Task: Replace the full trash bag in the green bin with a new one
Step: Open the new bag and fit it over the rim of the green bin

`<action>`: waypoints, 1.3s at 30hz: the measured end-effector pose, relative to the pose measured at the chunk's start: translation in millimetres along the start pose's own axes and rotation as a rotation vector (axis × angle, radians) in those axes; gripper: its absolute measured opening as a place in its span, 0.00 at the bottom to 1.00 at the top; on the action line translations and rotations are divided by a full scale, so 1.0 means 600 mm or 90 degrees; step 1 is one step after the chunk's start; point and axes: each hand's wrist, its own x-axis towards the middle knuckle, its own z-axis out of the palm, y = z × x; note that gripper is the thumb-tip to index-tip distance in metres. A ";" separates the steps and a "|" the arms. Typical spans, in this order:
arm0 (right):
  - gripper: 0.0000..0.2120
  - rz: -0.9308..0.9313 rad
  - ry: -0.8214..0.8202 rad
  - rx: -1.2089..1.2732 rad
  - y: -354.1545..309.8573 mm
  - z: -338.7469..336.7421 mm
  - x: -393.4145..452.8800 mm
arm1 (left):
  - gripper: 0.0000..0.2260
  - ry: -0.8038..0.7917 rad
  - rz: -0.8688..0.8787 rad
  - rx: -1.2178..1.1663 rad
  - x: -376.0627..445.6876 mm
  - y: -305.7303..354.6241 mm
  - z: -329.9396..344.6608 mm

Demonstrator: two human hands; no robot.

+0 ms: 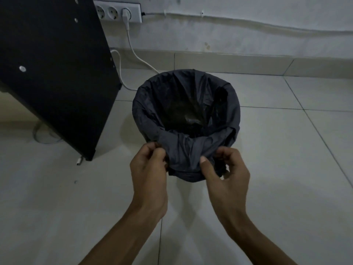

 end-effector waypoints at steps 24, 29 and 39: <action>0.17 0.578 -0.031 0.575 -0.017 0.011 0.006 | 0.09 -0.121 -0.328 -0.338 0.019 0.004 -0.007; 0.28 0.677 -0.069 0.749 -0.011 0.018 0.011 | 0.11 -0.113 -0.365 -0.358 0.021 0.007 -0.008; 0.06 0.761 -0.076 0.383 0.000 0.031 0.001 | 0.11 -0.116 -0.353 -0.349 0.027 -0.003 -0.001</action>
